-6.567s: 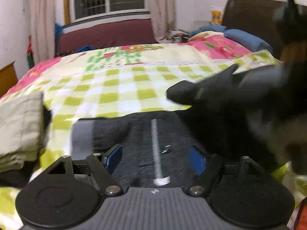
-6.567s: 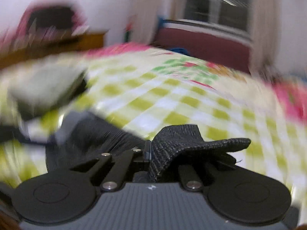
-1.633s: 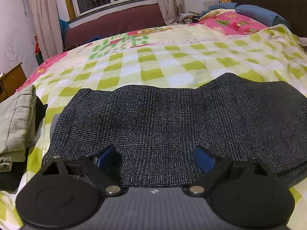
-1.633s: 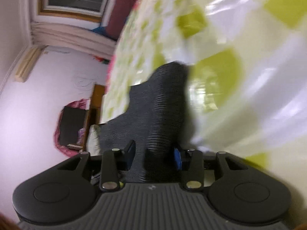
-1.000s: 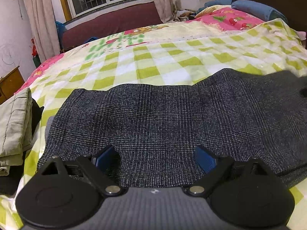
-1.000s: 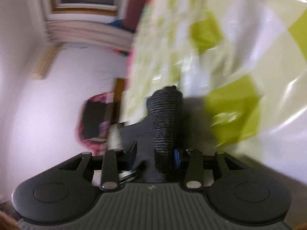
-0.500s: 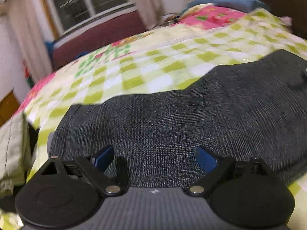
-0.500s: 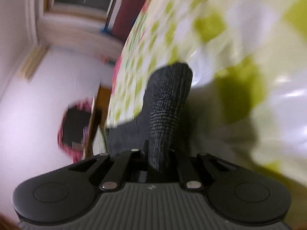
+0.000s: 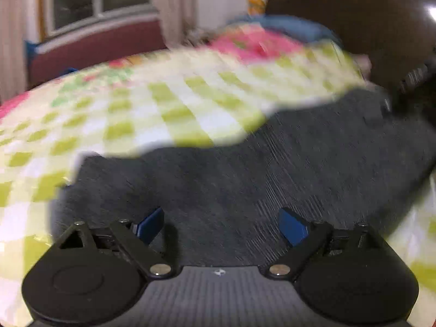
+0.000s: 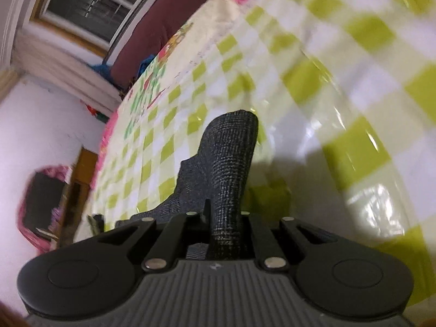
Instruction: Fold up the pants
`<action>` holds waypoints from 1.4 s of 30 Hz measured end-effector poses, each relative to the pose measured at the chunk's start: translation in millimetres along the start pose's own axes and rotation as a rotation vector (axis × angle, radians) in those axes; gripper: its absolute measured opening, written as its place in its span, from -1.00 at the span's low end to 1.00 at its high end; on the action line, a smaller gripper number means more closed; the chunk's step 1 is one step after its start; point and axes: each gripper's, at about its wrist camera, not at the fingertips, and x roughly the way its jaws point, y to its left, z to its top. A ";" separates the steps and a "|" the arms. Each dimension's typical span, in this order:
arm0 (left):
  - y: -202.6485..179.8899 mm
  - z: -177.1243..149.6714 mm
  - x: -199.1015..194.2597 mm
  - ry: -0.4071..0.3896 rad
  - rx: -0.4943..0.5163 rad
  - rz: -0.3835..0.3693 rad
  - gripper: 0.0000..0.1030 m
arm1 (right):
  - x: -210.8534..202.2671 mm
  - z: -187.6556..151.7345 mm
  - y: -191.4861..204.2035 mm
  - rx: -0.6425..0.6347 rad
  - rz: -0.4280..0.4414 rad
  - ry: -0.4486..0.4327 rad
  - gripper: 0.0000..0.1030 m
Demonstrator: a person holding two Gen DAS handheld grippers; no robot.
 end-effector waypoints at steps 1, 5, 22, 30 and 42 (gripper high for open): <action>8.8 4.8 -6.0 -0.044 -0.034 0.022 1.00 | 1.0 -0.6 9.9 -0.022 -0.018 0.004 -0.85; 42.8 3.6 -9.9 -0.033 -0.139 0.158 1.00 | 10.0 -0.8 19.0 -0.098 -0.155 0.005 -0.82; 95.1 -26.1 -74.3 0.024 -0.241 0.153 1.00 | -8.8 -40.0 94.2 -0.545 -0.431 -0.166 -0.27; 78.5 6.6 -49.5 -0.052 -0.150 0.065 1.00 | 0.2 -41.0 29.0 -0.297 -0.440 -0.123 -0.26; 17.9 10.9 13.0 0.064 0.000 0.003 1.00 | -12.4 -24.4 -86.5 0.057 -0.047 -0.031 -0.11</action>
